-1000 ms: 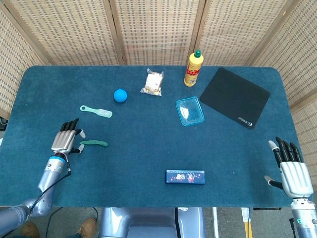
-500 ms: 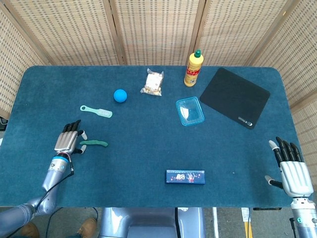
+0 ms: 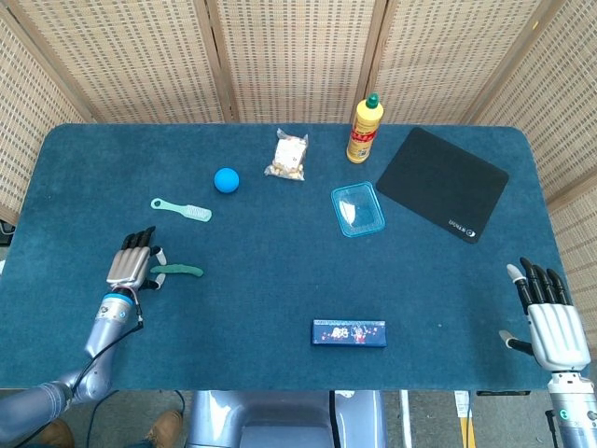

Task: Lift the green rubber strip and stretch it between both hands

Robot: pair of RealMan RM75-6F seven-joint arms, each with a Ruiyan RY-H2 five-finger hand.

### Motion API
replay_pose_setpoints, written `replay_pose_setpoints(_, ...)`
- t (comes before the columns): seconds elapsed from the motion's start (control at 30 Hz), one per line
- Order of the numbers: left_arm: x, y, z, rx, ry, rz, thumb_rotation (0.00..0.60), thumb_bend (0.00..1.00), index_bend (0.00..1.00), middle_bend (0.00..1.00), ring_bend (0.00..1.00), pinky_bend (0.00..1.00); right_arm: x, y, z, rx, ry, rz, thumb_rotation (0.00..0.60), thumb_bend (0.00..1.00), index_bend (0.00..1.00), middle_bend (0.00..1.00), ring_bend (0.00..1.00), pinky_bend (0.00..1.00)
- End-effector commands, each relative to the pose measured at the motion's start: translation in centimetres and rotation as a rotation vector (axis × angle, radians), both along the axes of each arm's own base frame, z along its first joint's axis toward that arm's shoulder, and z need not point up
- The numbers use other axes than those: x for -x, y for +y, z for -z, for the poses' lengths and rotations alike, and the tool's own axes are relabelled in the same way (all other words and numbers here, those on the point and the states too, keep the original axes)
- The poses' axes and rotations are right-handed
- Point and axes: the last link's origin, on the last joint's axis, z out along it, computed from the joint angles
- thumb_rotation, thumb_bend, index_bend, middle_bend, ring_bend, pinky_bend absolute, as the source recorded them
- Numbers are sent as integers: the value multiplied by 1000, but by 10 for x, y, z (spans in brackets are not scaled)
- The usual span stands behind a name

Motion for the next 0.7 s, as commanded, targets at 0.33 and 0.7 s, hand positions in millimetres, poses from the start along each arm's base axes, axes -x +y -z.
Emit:
replay_pose_setpoints(0.33,-3,-1,-3,-11,-31,7,600,447,631,0,0,0,0,0,1,-5,3,0,600,0,0,0,0,0)
replay_pose_setpoints(0.7,-46,-7,-10,42,-323,95,600,537,652,0,0,0,-2,-2,7,-18,-3,-5,600,0,0,0,0,0)
